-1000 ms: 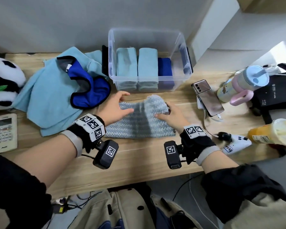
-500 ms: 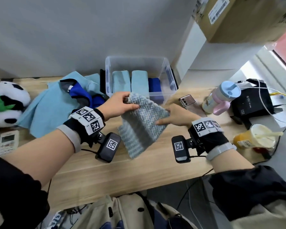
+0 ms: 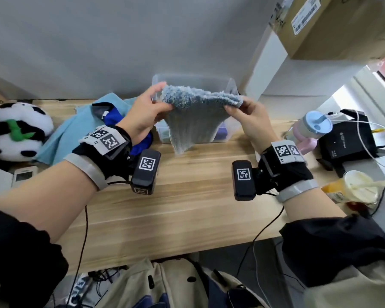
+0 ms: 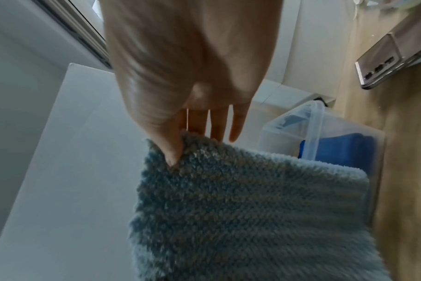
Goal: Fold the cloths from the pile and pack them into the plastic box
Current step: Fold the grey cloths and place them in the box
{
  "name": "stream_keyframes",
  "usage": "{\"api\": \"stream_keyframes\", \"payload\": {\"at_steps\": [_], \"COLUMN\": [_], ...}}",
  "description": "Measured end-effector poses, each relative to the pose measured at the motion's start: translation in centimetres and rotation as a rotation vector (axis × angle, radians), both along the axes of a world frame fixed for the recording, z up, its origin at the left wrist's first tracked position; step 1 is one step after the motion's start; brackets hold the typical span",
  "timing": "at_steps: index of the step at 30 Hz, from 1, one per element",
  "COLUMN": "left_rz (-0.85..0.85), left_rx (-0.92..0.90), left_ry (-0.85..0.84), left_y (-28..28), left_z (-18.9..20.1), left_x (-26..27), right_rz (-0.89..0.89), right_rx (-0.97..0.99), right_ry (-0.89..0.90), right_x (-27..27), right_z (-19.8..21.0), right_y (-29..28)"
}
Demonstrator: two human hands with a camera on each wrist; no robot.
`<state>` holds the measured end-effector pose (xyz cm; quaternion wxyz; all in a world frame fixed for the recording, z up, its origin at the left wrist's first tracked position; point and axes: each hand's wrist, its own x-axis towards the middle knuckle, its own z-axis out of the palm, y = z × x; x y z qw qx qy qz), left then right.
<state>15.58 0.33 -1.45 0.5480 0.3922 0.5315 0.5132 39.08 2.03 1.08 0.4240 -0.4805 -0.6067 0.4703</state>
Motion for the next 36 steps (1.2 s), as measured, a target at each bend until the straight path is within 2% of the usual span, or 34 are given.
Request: {"api": "stream_keyframes", "payload": {"at_steps": [3, 7, 12, 15, 18, 21, 29, 36], "left_rz": [-0.139, -0.368, -0.544, -0.572, -0.564, -0.456, -0.226, -0.265], "left_rx": [-0.126, -0.343, -0.55, -0.623, -0.654, -0.661, -0.593, -0.624], "left_ry": [0.022, 0.226, 0.356, 0.432, 0.381, 0.327, 0.455, 0.418], "left_y": [-2.1, -6.0, -9.3, -10.8, -12.0, -12.5, -12.8, -12.4], "left_z": [-2.3, -7.5, -13.2, -15.4, -16.8, -17.4, -18.0, -18.2], "left_x": [-0.3, -0.4, -1.0, -1.4, -0.9, -0.4, 0.8, 1.1], "right_rz": [0.093, 0.214, 0.352, 0.443, 0.48, 0.397, 0.231, 0.155], "right_rx": [-0.143, -0.376, -0.702, -0.816, -0.8, -0.724, -0.575, -0.566], "right_ry": [-0.095, -0.33, -0.331, -0.437, -0.487, -0.519, -0.659, -0.727], "right_x": [1.0, 1.8, 1.4, 1.5, 1.5, 1.2, 0.1, -0.8], "right_z": [-2.9, -8.8, -14.3, -16.4, -17.6, -18.7, -19.6, -19.7], "right_y": [-1.4, -4.3, -7.7, -9.0, -10.3, -11.0, -11.8, -11.6]}}
